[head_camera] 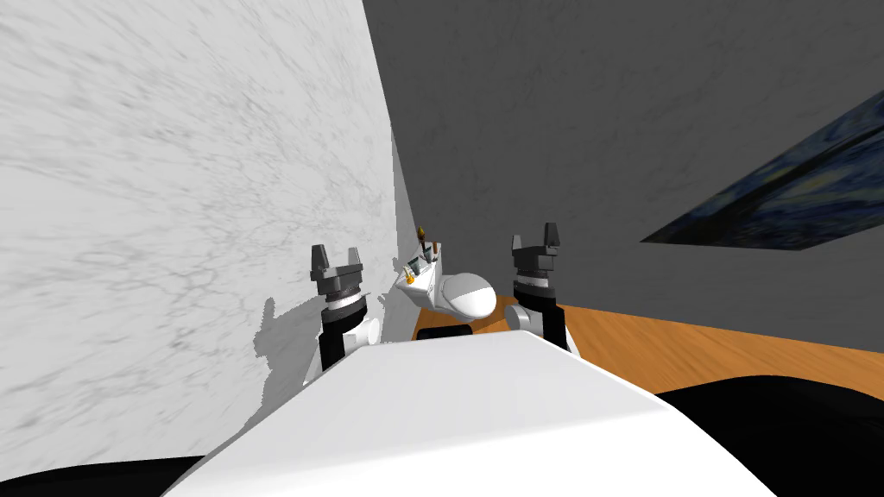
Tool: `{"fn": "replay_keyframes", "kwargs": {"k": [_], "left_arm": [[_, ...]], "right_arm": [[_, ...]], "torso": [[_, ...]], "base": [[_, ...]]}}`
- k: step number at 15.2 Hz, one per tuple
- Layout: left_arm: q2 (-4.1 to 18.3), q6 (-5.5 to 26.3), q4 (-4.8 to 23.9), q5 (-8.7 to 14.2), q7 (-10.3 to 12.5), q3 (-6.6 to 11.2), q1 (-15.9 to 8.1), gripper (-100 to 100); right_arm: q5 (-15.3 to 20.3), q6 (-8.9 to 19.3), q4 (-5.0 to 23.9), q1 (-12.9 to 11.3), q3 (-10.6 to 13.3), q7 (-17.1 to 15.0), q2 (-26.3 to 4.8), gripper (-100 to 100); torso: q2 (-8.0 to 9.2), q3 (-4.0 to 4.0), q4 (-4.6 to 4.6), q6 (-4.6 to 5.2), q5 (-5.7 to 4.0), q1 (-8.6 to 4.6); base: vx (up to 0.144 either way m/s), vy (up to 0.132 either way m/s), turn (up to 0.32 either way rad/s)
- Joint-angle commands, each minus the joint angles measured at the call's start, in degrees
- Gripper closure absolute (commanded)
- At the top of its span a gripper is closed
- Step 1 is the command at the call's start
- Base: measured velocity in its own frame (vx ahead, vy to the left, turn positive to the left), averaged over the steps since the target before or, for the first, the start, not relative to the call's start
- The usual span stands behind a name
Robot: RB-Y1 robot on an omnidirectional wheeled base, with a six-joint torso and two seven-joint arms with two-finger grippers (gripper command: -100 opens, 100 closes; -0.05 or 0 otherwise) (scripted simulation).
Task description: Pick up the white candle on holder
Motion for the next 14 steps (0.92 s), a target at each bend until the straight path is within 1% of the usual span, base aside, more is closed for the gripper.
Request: {"fn": "replay_keyframes", "kwargs": {"k": [1,5,9,10,12,13,14], "left_arm": [[1.9,-0.1,0.8,-0.5,-0.2,0.03,-0.1,-100],[5.7,-0.4,3.8,-2.3,-0.8,0.11,-0.4,-100],[9.2,-0.8,8.5,-5.2,-1.8,0.23,-0.9,-100],[9.2,-0.8,8.5,-5.2,-1.8,0.23,-0.9,-100],[10.9,-1.1,11.2,-7.0,-2.4,0.3,-1.2,-100],[10.9,-1.1,11.4,-7.0,-2.4,0.3,-1.2,-100],[11.7,-1.3,12.9,-7.9,-2.7,0.33,-1.4,-100]], "right_arm": [[0.0,0.0,0.0,0.0,0.0,0.0,0.0,0],[0.0,0.0,0.0,0.0,0.0,0.0,0.0,0],[0.0,0.0,0.0,0.0,0.0,0.0,0.0,0],[0.0,0.0,0.0,0.0,0.0,0.0,0.0,0],[0.0,0.0,0.0,0.0,0.0,0.0,0.0,0],[0.0,0.0,0.0,0.0,0.0,0.0,0.0,0],[0.0,0.0,0.0,0.0,0.0,0.0,0.0,0]], "torso": [[0.0,0.0,0.0,0.0,0.0,0.0],[0.1,0.05,0.02,0.0,0.0,0.0],[0.18,0.1,0.03,0.0,0.0,-0.03],[0.19,0.1,0.04,0.0,0.0,-0.05],[0.16,0.09,0.03,0.0,-0.01,-0.04],[0.15,0.08,0.03,0.01,0.0,-0.03],[0.14,0.08,0.03,0.0,0.0,-0.03]], "base": [[-0.007,-0.003,-0.002],[-0.026,-0.008,-0.004],[-0.043,-0.015,-0.01],[-0.036,-0.016,-0.007],[-0.032,-0.011,-0.01],[-0.031,-0.01,-0.012],[-0.031,-0.011,-0.012]]}}
